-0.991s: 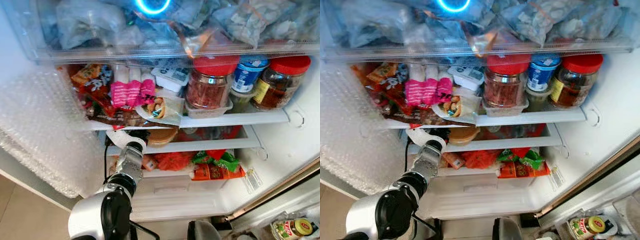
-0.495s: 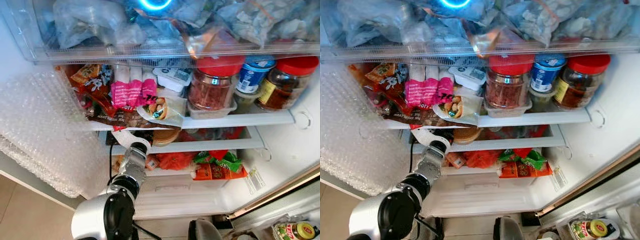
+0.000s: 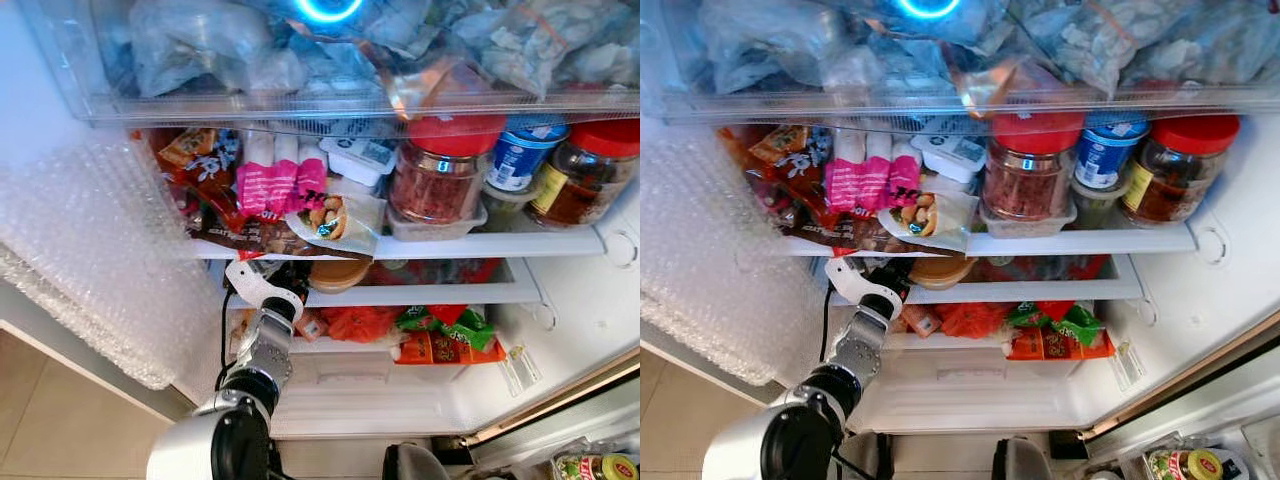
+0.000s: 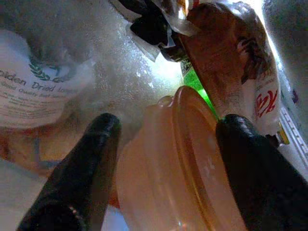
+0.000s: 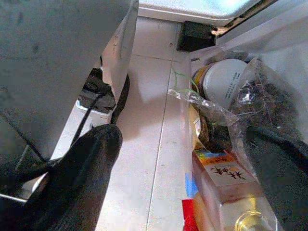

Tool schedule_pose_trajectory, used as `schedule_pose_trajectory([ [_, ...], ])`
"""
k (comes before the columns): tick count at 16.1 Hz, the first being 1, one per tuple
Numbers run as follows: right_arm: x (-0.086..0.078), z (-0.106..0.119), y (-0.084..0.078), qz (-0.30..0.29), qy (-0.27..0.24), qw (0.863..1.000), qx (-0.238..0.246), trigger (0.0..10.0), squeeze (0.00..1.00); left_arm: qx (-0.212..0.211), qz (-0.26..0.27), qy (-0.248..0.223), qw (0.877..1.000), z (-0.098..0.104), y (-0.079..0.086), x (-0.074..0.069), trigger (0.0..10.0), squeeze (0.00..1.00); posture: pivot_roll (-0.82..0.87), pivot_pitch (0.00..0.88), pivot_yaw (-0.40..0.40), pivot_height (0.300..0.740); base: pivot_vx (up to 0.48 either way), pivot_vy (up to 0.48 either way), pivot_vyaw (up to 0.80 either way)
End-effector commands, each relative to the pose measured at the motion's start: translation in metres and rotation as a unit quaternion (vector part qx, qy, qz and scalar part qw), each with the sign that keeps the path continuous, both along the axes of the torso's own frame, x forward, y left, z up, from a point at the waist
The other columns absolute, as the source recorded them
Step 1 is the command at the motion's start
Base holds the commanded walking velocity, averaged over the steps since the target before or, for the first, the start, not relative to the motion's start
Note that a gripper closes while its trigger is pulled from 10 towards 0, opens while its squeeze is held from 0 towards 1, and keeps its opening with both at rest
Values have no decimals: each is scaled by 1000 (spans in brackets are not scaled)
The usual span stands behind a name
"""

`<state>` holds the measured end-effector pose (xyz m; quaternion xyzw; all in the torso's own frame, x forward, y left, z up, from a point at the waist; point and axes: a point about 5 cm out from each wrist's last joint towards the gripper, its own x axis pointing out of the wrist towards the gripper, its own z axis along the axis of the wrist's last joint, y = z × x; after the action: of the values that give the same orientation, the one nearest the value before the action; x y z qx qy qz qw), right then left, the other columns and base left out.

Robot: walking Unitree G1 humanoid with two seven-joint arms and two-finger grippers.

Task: Restocking fridge

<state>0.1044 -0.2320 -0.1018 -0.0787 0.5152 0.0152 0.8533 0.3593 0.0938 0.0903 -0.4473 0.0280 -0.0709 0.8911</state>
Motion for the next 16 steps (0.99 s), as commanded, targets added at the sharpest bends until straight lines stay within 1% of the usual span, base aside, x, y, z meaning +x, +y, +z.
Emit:
schedule_pose_trajectory([
  [1, -5, -1, 0, -3, 8, 1000, 7, 10000, 0, 4, -12, -3, 1000, -2, -3, -2, 10000, 1000, -35, 80, 13, 640, 0, 0, 0],
  [3, -2, -1, 4, -1, 3, 1000, 10, 10000, 0, 3, -11, -2, 1000, -4, -2, -4, 10000, 1000, -29, 77, 13, 640, 0, 0, 0],
  [6, -1, -1, 4, -2, 3, 1000, 11, 10000, 0, 3, -13, -4, 1000, -5, -1, -7, 10000, 1000, -22, 70, 16, 640, 0, 0, 0],
  [7, -1, -1, 4, -2, 3, 1000, 11, 10000, 0, 2, -15, -3, 1000, -5, -2, -8, 10000, 0, -21, 70, 16, 640, 0, 0, 0],
  [9, 0, -1, 3, -3, 3, 1000, 10, 10000, 0, 6, -32, -6, 999, -6, -5, -12, 10000, 0, -13, 67, 18, 640, 0, 0, 0],
  [13, -3, -2, 5, -1, 4, 1000, 11, 10000, 0, 20, -72, -10, 997, -13, -13, -29, 10000, 0, -4, 56, 25, 640, 0, 0, 0],
  [16, -3, -3, 8, 1, 5, 1000, 12, 10000, 0, 21, -95, -10, 995, -10, -18, -41, 10000, 0, -4, 45, 31, 640, 0, 0, 0],
])
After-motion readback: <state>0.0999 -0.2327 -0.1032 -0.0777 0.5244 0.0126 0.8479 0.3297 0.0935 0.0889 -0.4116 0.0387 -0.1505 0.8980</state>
